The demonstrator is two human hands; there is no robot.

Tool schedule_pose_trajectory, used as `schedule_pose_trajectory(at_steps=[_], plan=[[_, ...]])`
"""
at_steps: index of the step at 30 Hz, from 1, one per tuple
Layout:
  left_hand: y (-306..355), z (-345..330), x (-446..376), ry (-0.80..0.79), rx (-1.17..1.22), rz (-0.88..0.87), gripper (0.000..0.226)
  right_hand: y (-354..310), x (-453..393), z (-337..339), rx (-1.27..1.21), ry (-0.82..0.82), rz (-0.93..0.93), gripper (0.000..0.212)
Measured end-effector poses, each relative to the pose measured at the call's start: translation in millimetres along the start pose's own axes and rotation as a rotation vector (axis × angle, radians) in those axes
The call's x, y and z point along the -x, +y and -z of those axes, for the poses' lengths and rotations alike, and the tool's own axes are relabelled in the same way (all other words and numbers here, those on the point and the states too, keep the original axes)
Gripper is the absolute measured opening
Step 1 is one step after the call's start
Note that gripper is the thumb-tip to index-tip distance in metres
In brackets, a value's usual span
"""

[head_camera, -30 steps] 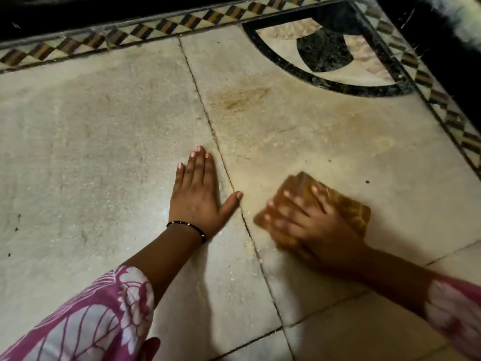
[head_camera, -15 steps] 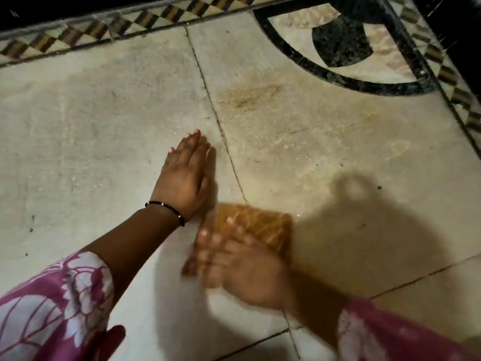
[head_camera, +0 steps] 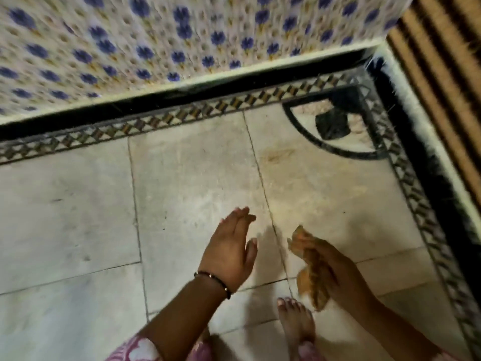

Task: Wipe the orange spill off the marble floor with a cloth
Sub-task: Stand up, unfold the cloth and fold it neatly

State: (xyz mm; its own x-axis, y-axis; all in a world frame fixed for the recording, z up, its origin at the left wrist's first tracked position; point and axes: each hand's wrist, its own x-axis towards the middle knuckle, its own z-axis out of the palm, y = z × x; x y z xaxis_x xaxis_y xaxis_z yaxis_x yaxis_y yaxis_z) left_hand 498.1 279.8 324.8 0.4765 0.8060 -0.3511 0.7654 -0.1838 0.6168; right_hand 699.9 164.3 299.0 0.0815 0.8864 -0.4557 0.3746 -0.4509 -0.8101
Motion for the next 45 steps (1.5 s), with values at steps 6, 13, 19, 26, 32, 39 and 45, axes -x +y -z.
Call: schedule_pose_trajectory(at_steps=[6, 13, 19, 26, 32, 39, 45], plan=[[133, 113, 108, 0.003, 0.063, -0.024, 0.058, -209, 86, 67, -0.266, 0.120, 0.115, 0.043], [253, 207, 177, 0.267, 0.273, -0.068, 0.053, -365, 170, 129, -0.491, 0.033, 0.174, 0.036], [306, 246, 229, 0.514, 0.482, -0.097, 0.048, -423, 230, 148, -0.708, -0.170, 0.168, 0.035], [332, 263, 317, 0.630, 0.552, -0.237, 0.048, -455, 324, 110, -0.876, -0.220, 0.234, 0.044], [332, 272, 404, 0.683, 0.487, -0.317, 0.024, -469, 408, 73, -0.900, -0.149, 0.251, 0.036], [320, 300, 504, 0.726, 0.539, -0.350, 0.012, -480, 495, 65, -0.558, 0.185, 0.283, 0.037], [314, 318, 560, 0.765, 0.599, -0.358, 0.011, -470, 544, 98, -0.340, 0.330, 0.388, 0.034]])
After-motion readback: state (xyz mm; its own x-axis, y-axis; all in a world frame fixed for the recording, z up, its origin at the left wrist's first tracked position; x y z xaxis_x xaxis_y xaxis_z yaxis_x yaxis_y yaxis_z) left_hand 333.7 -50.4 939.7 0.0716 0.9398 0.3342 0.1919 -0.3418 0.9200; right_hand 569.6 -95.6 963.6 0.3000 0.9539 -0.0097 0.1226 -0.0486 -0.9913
